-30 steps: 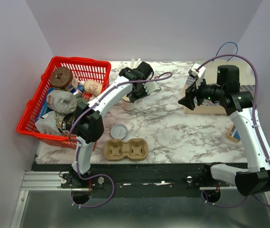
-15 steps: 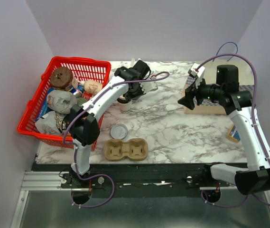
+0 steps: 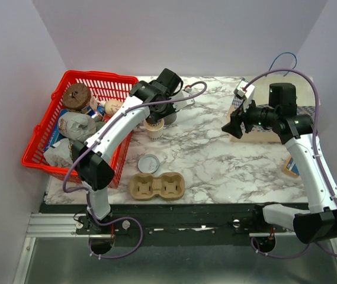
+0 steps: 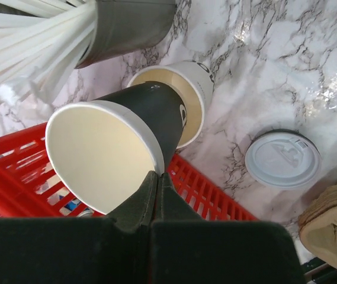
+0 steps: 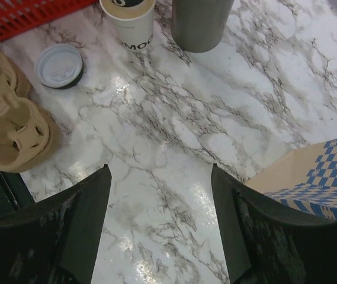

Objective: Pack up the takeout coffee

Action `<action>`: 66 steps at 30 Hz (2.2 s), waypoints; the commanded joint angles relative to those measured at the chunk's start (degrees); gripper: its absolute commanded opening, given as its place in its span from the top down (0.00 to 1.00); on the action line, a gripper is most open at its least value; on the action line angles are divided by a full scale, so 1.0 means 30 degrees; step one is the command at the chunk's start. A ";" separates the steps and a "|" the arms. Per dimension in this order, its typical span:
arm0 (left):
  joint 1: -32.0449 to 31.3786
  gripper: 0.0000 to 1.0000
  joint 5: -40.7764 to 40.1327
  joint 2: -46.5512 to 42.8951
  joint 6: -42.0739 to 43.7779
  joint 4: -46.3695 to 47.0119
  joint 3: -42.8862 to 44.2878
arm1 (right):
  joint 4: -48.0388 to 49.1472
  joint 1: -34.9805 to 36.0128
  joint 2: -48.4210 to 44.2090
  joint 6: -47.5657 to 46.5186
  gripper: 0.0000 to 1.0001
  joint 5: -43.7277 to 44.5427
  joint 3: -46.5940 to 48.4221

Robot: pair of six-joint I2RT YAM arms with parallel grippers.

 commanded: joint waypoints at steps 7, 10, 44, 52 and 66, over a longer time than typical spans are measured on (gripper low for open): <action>-0.4079 1.00 0.0988 -0.2291 -0.0682 -0.2724 0.2344 | 0.0472 -0.0205 -0.1668 0.2009 0.24 0.5766 -0.0651; -0.5339 1.00 0.2043 -0.2527 -0.0595 -0.2051 0.1641 | 0.0240 -0.1110 -0.2079 0.2858 0.24 0.7851 -0.0915; -0.9444 1.00 0.2869 0.4182 -0.0360 0.3575 0.0115 | -0.0905 -0.7297 -0.2930 0.5820 0.26 0.4930 -0.0359; -0.9444 1.00 0.1842 0.4388 -0.0652 0.4806 -0.0617 | -0.0583 -0.7297 -0.2607 0.5702 0.26 0.4872 -0.0388; -0.9328 0.44 0.0176 0.2869 0.0254 0.4048 0.1868 | -0.0407 -0.7297 -0.1876 0.5761 0.25 0.4754 -0.0184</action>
